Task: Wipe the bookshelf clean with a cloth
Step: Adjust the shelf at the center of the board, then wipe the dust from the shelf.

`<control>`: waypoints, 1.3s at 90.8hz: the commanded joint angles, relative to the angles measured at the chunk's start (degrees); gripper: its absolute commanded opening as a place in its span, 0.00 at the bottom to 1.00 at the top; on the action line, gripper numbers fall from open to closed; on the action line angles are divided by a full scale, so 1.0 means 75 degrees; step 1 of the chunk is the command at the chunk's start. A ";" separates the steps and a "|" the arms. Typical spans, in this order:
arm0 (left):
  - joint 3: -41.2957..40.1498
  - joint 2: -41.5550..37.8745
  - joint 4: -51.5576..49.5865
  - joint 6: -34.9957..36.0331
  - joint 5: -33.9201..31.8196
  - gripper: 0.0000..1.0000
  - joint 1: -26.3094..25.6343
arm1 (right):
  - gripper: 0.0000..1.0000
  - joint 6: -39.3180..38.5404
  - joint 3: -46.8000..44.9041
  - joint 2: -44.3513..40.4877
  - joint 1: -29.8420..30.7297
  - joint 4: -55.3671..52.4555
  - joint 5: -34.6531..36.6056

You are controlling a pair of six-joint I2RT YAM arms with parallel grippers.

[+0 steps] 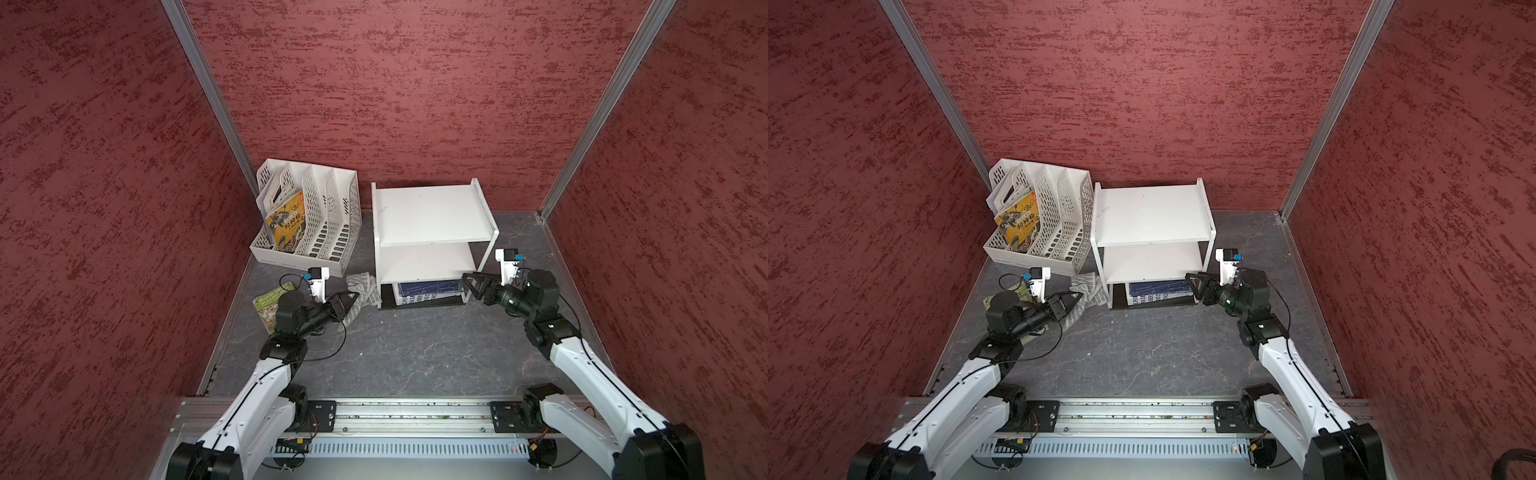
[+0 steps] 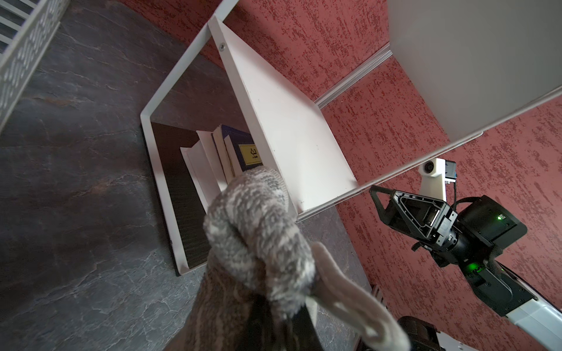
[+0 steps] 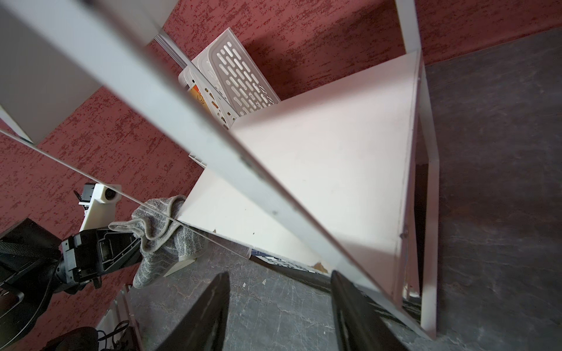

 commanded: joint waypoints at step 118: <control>-0.0263 0.3333 0.2703 -0.0137 -0.1281 0.00 -0.0959 | 0.57 -0.0141 0.0105 -0.0164 -0.0037 -0.0200 0.0241</control>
